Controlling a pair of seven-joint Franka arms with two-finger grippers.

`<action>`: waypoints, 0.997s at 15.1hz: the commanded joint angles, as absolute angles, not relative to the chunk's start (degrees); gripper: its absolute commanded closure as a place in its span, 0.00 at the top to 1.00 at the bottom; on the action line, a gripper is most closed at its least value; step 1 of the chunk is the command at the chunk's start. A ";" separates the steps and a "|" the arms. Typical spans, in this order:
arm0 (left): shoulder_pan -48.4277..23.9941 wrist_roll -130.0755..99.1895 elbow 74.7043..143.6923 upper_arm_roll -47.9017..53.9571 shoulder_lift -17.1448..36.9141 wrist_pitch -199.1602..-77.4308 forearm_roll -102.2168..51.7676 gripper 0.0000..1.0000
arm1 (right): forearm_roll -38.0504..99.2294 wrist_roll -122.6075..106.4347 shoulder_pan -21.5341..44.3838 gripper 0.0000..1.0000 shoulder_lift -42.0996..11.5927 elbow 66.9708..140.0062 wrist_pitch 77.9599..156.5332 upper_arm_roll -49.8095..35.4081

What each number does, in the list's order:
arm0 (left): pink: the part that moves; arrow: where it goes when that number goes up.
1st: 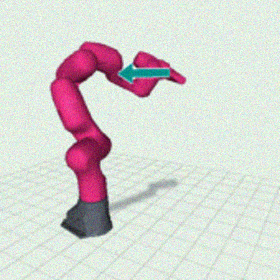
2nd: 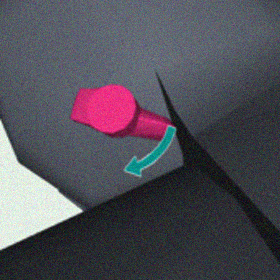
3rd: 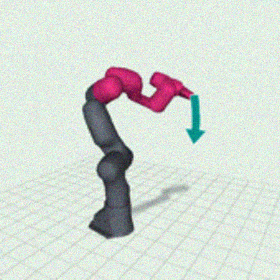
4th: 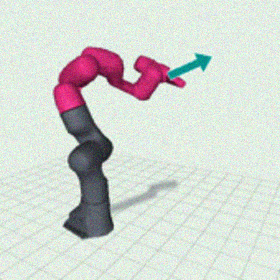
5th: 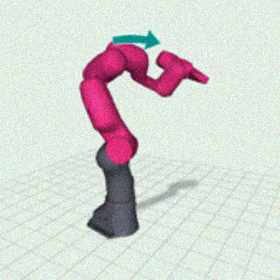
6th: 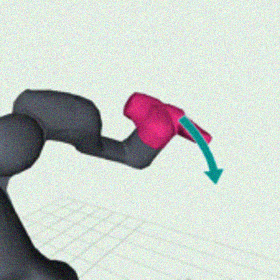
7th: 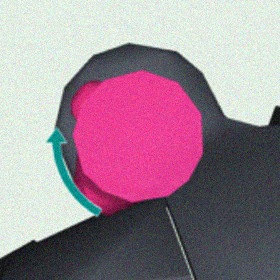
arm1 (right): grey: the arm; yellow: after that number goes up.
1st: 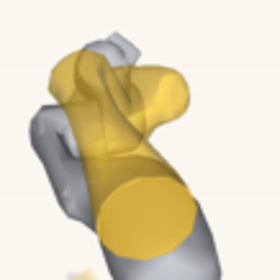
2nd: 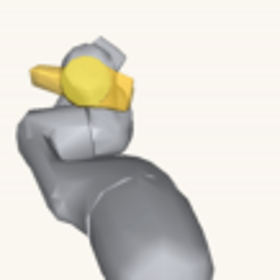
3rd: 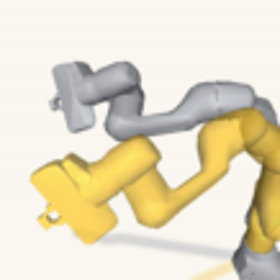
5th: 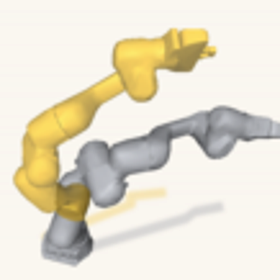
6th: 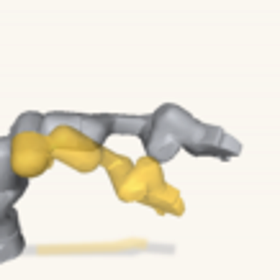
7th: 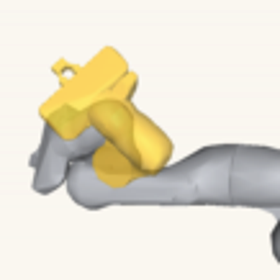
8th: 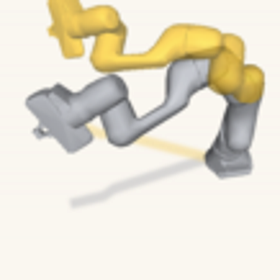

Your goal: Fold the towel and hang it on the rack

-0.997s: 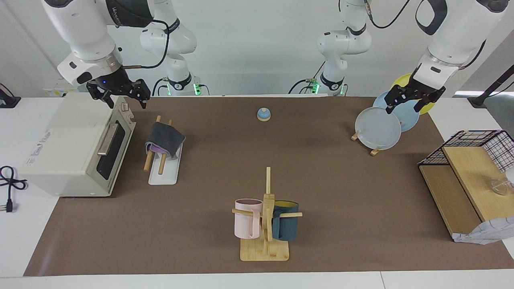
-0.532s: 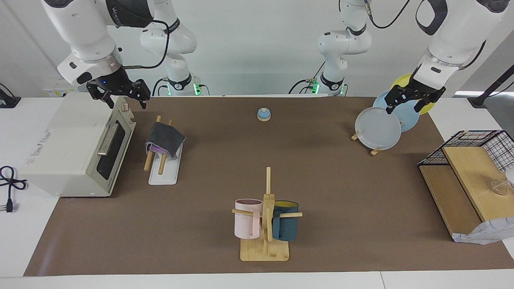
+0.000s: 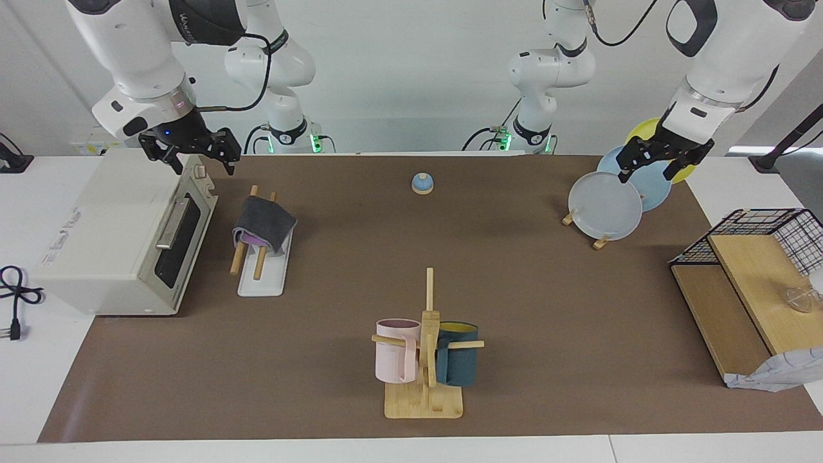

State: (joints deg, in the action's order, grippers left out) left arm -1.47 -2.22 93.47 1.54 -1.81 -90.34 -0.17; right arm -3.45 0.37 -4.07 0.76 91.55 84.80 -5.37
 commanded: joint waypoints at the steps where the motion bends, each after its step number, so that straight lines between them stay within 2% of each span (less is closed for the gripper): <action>1: -0.79 -1.85 94.04 2.20 -2.37 -90.18 0.70 1.00 | -3.25 0.79 -4.75 1.00 0.44 90.97 83.85 -5.80; 15: -0.79 -1.84 94.04 2.11 -2.37 -90.18 0.70 1.00 | -2.02 0.79 -4.92 1.00 0.79 91.93 85.78 -5.54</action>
